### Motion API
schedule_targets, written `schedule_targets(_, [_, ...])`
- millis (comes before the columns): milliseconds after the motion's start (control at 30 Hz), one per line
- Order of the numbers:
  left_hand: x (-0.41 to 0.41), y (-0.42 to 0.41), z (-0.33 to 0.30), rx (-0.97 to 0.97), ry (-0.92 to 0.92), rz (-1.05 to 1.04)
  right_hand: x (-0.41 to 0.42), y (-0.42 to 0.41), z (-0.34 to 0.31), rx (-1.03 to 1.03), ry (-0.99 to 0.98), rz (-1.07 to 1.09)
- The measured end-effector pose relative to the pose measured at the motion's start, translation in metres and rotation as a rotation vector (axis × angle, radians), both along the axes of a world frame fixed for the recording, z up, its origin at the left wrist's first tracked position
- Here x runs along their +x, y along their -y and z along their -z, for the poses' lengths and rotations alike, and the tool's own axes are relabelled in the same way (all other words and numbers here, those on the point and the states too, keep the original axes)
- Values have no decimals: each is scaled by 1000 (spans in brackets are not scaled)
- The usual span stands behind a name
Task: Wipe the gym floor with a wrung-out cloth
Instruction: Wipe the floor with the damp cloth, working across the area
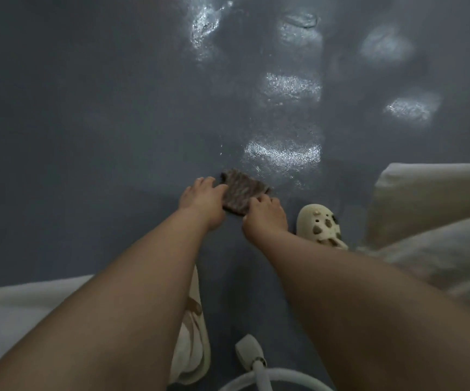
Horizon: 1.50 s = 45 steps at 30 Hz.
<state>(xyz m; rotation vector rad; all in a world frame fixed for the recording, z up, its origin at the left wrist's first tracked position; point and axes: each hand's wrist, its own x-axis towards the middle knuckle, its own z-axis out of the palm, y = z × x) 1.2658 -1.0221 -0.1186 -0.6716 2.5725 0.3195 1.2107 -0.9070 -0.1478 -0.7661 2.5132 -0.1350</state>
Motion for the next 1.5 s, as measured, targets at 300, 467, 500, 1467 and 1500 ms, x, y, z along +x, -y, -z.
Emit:
schedule_targets(300, [-46,-1,48,179,40,-302,-29,23,45,-12,79,-48])
schedule_targets(467, [-53,-12,88,231,74,-517,-68,33,84,25,11,-380])
schedule_targets(500, [-51,-10,95,242,74,-543,-73,36,91,47,13,-450])
schedule_targets(1467, [-49,-21,132,-16,280,-398,-185,28,153,-76,-162,77])
schedule_targets(1500, [-49,-21,132,-16,277,-398,-176,26,153,-76,-157,65])
